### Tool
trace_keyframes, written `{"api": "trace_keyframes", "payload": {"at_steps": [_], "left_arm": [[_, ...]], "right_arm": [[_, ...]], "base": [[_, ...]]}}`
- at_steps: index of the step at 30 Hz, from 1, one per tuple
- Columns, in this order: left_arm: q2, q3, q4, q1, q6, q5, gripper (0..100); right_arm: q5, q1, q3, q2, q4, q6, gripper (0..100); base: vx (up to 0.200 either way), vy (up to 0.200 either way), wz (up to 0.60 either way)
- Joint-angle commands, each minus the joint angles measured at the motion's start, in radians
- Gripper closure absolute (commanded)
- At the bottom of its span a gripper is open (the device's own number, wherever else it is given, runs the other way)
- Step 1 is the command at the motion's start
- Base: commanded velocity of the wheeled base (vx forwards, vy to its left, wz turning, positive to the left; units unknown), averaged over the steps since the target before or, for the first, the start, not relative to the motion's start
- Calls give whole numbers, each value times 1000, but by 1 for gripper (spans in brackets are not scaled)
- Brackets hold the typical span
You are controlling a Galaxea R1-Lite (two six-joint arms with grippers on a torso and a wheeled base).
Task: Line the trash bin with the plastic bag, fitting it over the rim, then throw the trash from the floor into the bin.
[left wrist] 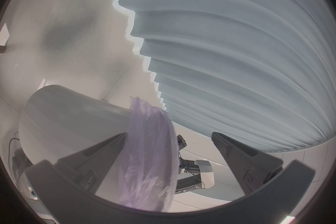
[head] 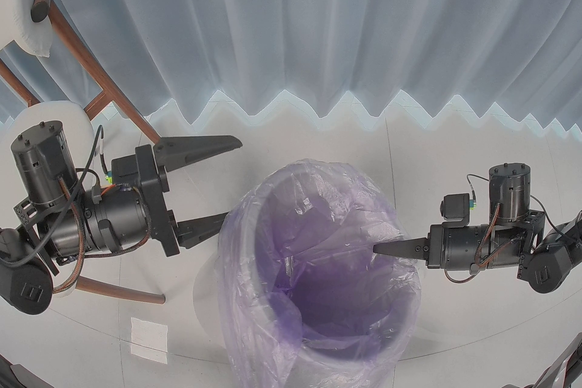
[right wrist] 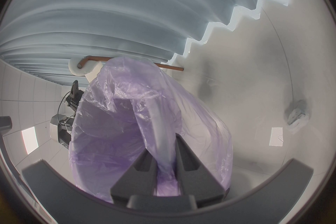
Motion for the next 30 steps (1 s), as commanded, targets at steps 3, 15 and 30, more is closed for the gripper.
{"api": "trace_keyframes", "payload": {"at_steps": [3, 15, 30], "left_arm": [[40, -54, -5, -11, -22, 1, 0], [38, -24, -3, -14, -27, 2, 100], [41, 26, -5, 39, -17, 8, 100]], "right_arm": [[0, 7, 3, 14, 1, 0, 100], [0, 11, 0, 29, -1, 0, 100], [0, 4, -23, -5, -105, 175, 100]], "base": [[0, 0, 0], [0, 0, 0], [0, 0, 0]]}}
